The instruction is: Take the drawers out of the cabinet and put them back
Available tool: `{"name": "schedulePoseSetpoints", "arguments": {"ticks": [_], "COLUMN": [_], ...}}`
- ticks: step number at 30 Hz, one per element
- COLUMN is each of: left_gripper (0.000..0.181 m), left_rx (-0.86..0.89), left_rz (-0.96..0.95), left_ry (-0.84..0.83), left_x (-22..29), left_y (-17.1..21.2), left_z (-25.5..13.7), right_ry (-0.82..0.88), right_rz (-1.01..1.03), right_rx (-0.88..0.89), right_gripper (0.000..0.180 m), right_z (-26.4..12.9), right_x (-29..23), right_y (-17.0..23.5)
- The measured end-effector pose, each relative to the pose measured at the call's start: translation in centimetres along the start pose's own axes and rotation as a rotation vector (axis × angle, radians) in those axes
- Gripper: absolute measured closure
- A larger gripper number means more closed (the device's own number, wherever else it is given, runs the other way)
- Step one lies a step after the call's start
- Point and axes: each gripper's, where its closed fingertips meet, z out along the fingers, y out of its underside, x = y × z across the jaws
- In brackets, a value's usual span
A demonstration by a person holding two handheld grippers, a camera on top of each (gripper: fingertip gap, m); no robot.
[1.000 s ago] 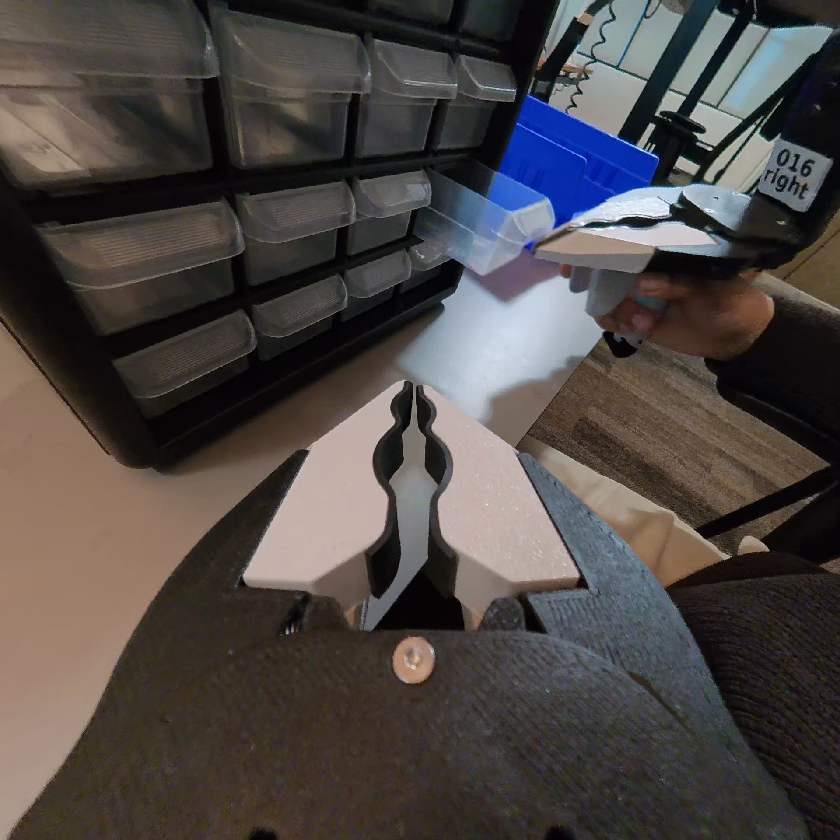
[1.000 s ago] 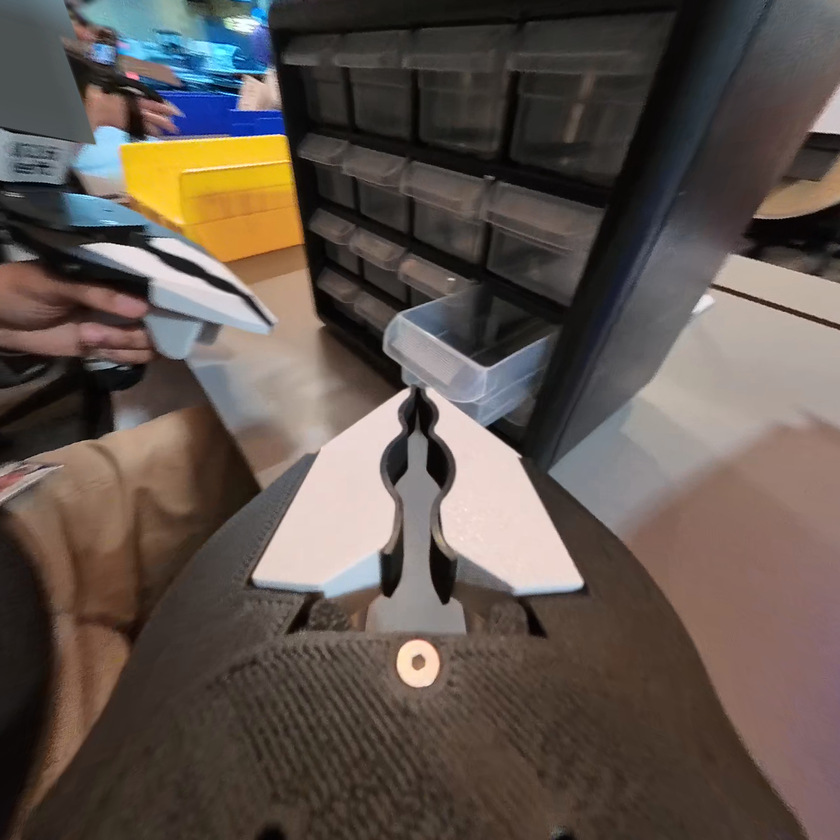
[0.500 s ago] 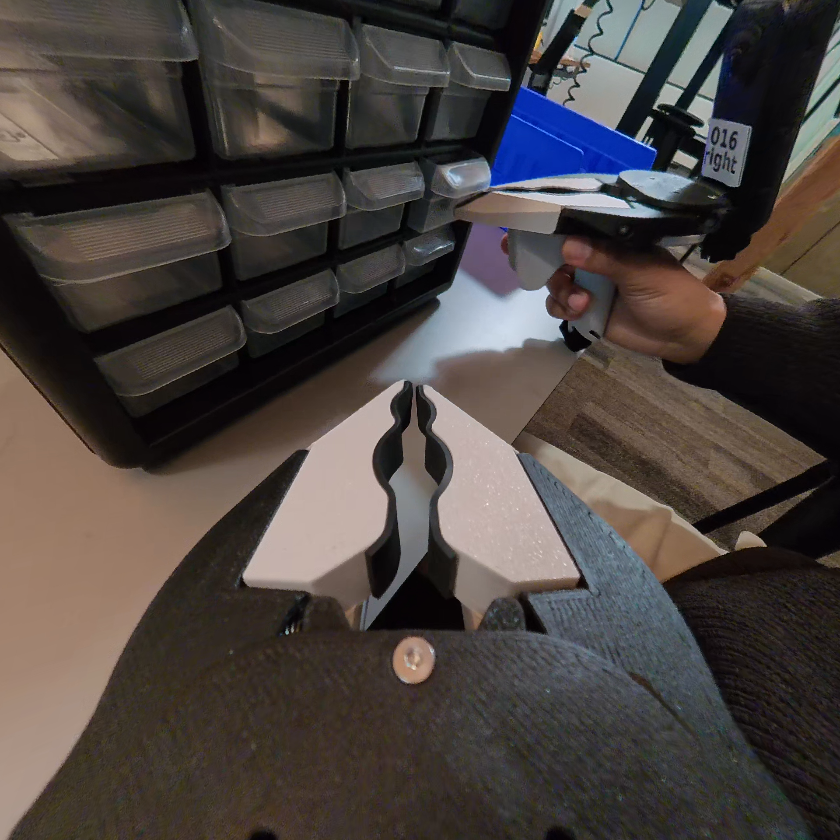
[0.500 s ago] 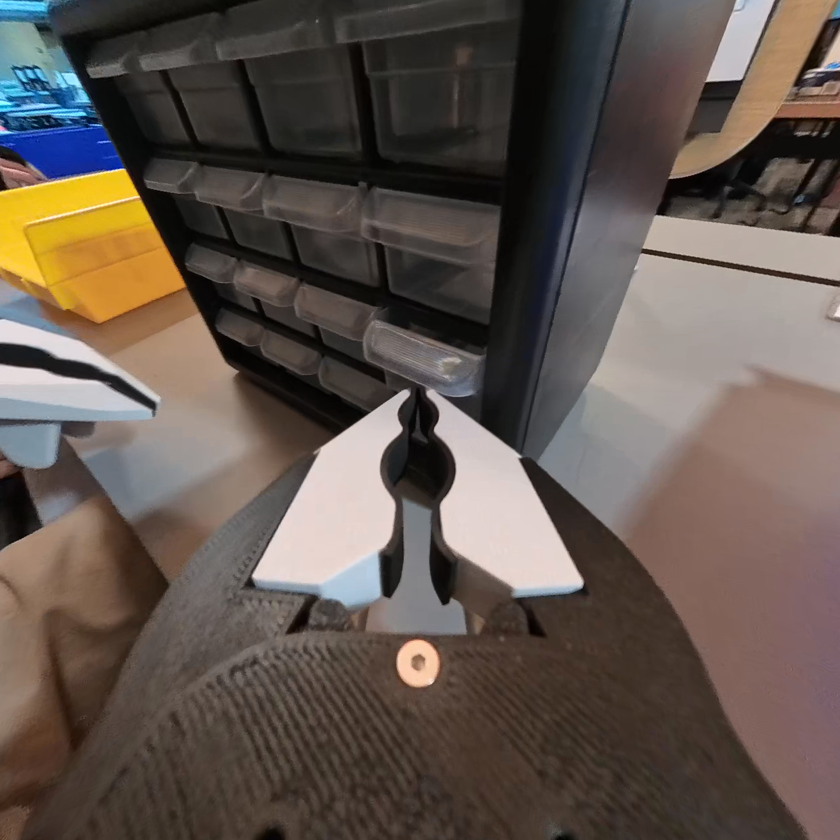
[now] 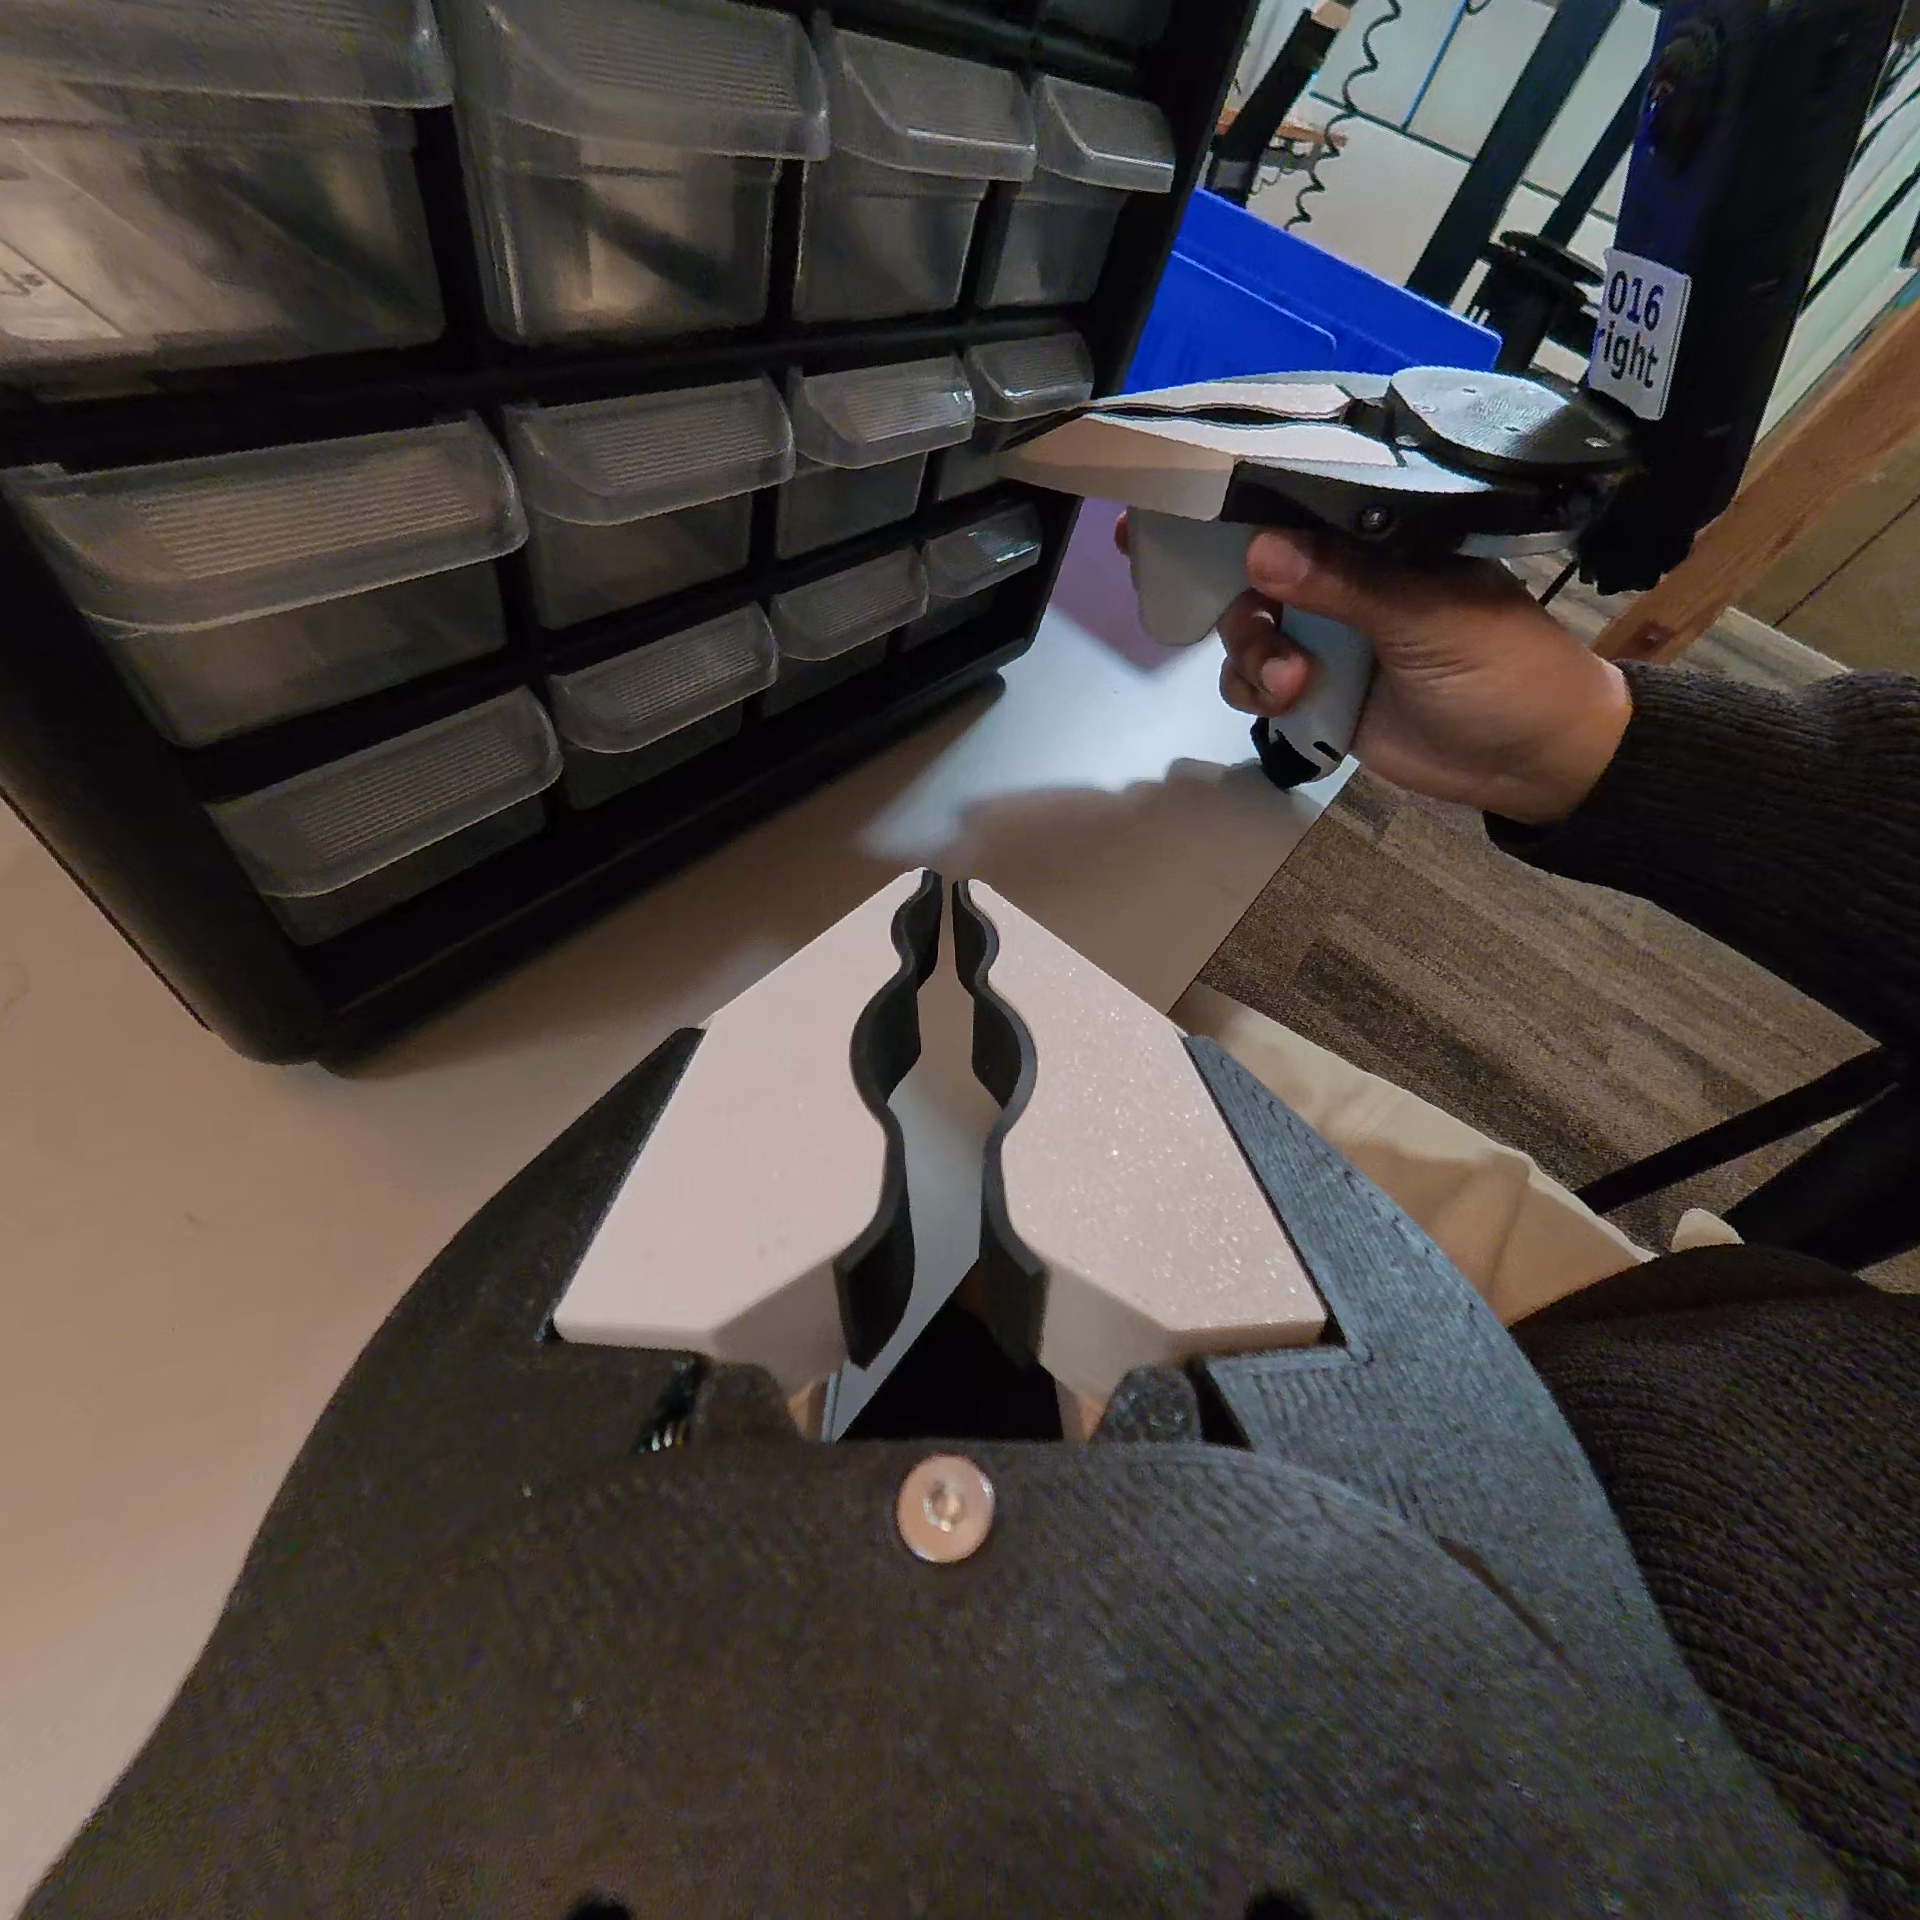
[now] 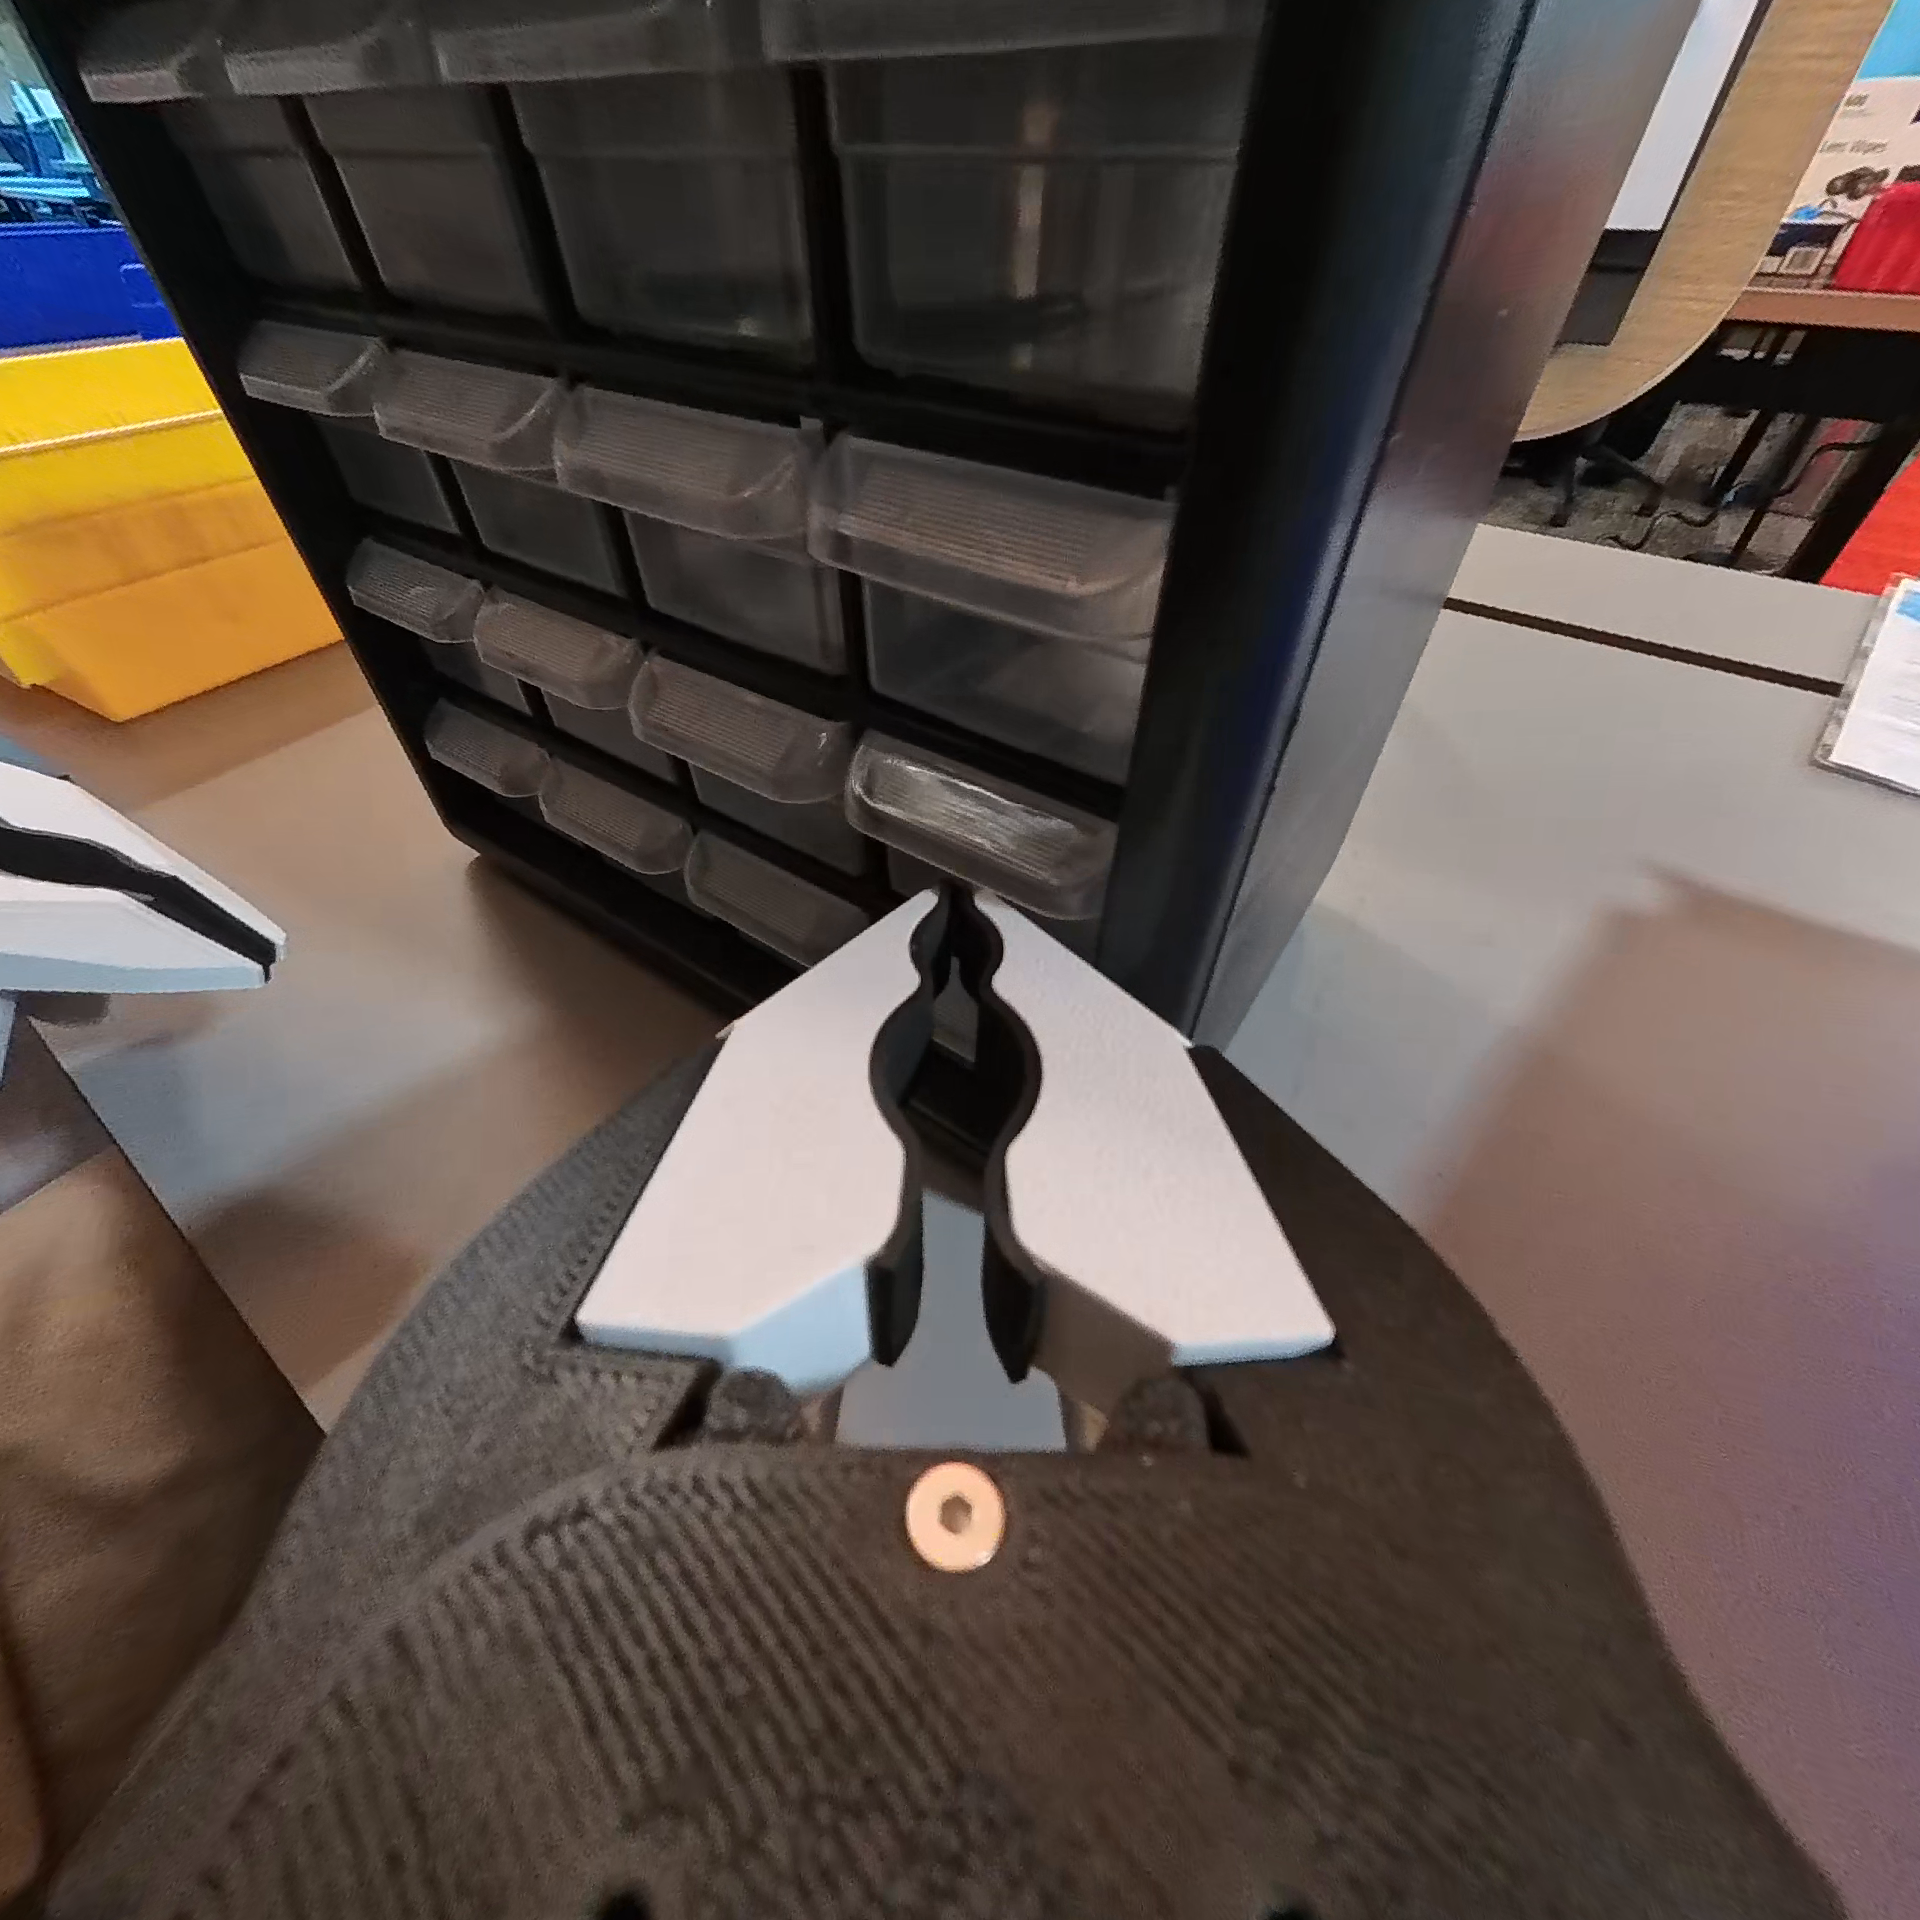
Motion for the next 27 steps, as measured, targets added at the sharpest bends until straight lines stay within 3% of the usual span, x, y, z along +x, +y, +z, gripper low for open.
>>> {"name": "schedulePoseSetpoints", "arguments": {"ticks": [27], "left_gripper": [0.181], "left_rx": [-0.004], "left_rz": [0.003], "left_ry": [0.002], "left_x": [0.06], "left_y": [0.09], "left_z": [0.04], "right_ry": [0.000], "right_rz": [-0.013], "right_rx": [0.002], "right_gripper": [0.178], "right_z": [0.02], "right_x": [-0.16], "right_y": [-0.01]}}
